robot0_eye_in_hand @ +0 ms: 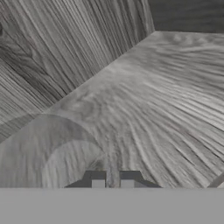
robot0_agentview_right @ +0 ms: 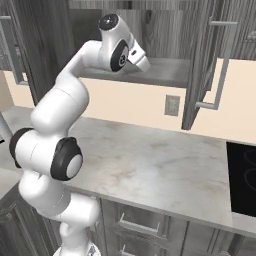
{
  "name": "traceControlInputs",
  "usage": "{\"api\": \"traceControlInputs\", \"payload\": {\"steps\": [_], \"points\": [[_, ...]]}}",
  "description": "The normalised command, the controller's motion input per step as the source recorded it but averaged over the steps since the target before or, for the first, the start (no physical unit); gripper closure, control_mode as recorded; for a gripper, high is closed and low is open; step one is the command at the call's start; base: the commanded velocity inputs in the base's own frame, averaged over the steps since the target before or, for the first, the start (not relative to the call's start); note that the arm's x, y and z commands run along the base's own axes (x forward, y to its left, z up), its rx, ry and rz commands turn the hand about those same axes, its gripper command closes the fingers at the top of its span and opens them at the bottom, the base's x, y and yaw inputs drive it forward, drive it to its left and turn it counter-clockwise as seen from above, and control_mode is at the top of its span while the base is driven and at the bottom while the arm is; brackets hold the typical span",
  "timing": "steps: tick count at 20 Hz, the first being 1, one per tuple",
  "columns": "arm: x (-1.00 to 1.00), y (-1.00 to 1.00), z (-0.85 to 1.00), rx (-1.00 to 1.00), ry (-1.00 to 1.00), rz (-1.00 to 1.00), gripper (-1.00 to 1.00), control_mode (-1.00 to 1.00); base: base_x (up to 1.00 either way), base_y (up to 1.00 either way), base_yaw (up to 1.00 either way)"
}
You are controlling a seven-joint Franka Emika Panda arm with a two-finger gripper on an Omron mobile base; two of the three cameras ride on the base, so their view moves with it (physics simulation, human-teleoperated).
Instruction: Move the glass cup from next to the sink to the open cabinet. Then, move the bowl with the garlic to the fridge to clear the area for faucet cleaning.
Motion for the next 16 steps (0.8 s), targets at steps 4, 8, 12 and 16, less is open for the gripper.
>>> {"api": "traceControlInputs", "payload": {"steps": [4,8,12,16], "points": [[0.15,0.00,-0.58,0.00,0.22,0.00,1.00,-1.00,0.00,0.00,0.00],[0.12,0.00,-0.47,0.00,0.10,0.00,1.00,-1.00,0.00,0.00,0.00],[0.18,0.00,-0.07,0.00,0.00,0.00,-1.00,-1.00,0.00,0.00,0.00],[0.01,0.00,0.00,0.00,-0.07,-0.03,-1.00,-1.00,0.00,0.00,0.00]]}}
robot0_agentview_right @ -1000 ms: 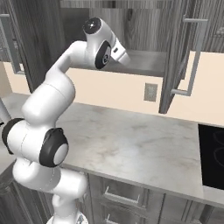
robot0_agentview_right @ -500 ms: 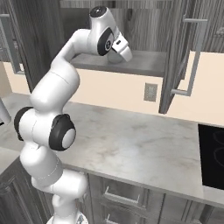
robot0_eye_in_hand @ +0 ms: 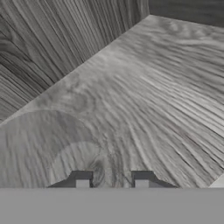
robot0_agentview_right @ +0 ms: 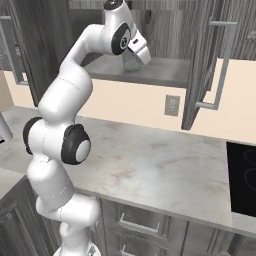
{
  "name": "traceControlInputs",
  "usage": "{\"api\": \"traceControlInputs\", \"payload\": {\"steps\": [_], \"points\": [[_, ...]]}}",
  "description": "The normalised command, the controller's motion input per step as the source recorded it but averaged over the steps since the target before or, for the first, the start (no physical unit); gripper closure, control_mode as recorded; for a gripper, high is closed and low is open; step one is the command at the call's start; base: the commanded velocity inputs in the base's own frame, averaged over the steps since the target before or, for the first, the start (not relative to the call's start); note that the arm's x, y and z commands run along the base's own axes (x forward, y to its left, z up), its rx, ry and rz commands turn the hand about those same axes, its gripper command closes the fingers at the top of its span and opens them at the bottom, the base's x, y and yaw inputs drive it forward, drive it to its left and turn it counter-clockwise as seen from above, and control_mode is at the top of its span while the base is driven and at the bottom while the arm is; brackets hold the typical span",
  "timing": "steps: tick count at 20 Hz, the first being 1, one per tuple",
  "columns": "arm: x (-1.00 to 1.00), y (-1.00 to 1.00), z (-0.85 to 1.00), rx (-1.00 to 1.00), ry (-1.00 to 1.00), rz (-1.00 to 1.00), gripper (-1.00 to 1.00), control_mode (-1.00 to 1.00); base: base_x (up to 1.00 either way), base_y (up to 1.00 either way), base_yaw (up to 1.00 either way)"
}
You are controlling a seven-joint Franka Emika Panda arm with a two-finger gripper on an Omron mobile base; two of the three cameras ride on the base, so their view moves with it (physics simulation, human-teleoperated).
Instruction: Move the glass cup from next to the sink to the open cabinet. Then, move the bowl with the garlic to the fridge to clear the area for faucet cleaning.
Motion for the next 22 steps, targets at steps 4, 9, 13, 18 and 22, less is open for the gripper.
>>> {"api": "traceControlInputs", "payload": {"steps": [4,9,13,18,22], "points": [[0.00,0.00,0.01,0.00,-0.24,-0.08,-1.00,-1.00,0.00,0.00,0.00],[-0.55,0.00,0.00,0.00,-0.37,-0.02,-1.00,-1.00,0.00,0.00,0.00],[-0.88,0.00,-0.02,0.00,-0.48,-0.01,-1.00,-1.00,0.00,0.00,0.00],[-1.00,0.07,-0.75,-0.05,-0.34,0.00,-1.00,-1.00,0.00,0.00,0.00],[-1.00,0.10,-1.00,-0.07,-0.13,0.00,-1.00,-1.00,0.00,0.00,0.00]]}}
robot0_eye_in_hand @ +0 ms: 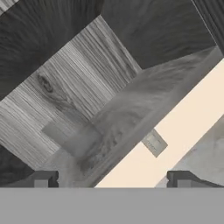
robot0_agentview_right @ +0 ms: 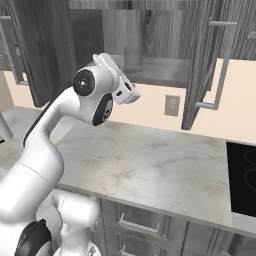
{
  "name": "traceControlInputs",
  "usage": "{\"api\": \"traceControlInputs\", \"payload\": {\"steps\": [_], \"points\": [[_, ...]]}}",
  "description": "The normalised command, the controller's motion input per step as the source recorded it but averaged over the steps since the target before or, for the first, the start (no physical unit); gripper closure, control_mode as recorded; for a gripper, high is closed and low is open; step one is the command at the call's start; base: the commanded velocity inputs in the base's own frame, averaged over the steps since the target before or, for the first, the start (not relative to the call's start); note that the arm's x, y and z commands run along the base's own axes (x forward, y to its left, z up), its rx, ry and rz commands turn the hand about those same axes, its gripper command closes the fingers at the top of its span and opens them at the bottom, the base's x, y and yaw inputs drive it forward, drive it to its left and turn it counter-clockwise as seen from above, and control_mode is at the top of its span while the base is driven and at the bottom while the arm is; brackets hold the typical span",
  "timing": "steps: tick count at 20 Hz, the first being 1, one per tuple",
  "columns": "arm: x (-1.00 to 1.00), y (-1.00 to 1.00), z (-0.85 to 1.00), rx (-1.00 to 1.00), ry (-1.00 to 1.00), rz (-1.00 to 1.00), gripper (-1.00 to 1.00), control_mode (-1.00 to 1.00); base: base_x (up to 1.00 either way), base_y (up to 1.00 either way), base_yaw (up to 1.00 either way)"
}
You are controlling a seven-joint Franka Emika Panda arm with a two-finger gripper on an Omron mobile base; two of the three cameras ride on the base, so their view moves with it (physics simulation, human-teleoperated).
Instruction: Move the glass cup from next to the sink to the open cabinet. Then, move the bowl with the garlic to the fridge to clear the area for faucet cleaning.
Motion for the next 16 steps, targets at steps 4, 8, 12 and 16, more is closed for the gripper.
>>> {"api": "traceControlInputs", "payload": {"steps": [4,8,12,16], "points": [[-1.00,0.21,-1.00,-0.06,-0.15,0.00,-1.00,-1.00,0.00,0.00,0.00],[-1.00,0.20,-0.99,-0.06,-0.26,-0.01,-1.00,-1.00,0.00,0.00,0.00],[-1.00,0.06,-0.41,0.00,-0.24,-0.02,-1.00,-1.00,0.00,0.00,0.00],[-0.06,-0.03,0.00,0.04,-0.02,-0.02,-1.00,-1.00,0.00,0.00,0.00]]}}
